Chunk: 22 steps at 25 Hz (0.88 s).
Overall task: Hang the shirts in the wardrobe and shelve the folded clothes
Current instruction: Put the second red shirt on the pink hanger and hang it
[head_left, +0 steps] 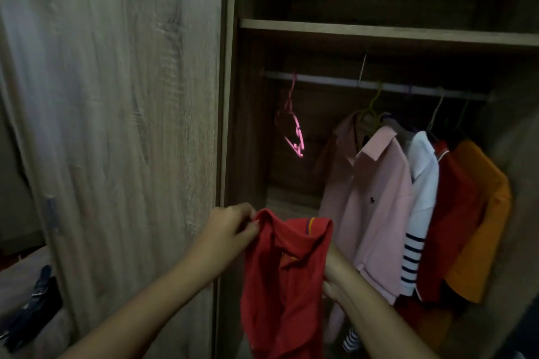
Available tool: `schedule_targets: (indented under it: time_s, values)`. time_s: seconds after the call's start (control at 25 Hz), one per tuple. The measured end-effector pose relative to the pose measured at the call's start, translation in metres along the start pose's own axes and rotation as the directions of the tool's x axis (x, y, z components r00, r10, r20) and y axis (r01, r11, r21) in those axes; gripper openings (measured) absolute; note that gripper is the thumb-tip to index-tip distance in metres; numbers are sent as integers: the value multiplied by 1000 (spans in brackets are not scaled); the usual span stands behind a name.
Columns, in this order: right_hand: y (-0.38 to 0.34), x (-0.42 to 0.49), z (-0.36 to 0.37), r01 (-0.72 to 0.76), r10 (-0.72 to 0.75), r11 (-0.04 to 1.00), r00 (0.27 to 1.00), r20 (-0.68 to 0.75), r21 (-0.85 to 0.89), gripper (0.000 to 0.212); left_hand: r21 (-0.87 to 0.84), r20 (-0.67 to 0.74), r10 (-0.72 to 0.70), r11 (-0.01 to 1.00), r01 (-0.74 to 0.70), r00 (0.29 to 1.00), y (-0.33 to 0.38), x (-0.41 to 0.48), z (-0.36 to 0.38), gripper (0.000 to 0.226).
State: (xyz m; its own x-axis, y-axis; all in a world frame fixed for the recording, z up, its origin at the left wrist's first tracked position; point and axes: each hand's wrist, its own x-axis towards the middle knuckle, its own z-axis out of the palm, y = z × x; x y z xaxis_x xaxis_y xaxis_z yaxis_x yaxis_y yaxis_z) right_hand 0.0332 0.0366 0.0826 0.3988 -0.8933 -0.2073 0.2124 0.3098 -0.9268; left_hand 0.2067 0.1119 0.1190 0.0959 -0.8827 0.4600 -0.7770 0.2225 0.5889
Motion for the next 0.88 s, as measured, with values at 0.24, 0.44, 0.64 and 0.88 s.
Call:
schedule_targets:
  time_s: [0.24,0.44,0.64,0.88]
  values:
    - [-34,39,-6,184,-211,969,963,-169,-164,23,-189,83,118,977,-101,990,12,24,-59,27]
    - [-96,74,-7,458,-494,857,861,-123,-237,29,-283,71,184,946,-157,980,37,47,-97,35]
    - [-145,114,23,601,-772,448,633,52,-662,27,111,239,230,959,-262,943,24,48,-107,37]
    - [-161,179,47,444,-696,277,704,141,-852,42,529,190,214,800,-284,958,-18,43,-105,11]
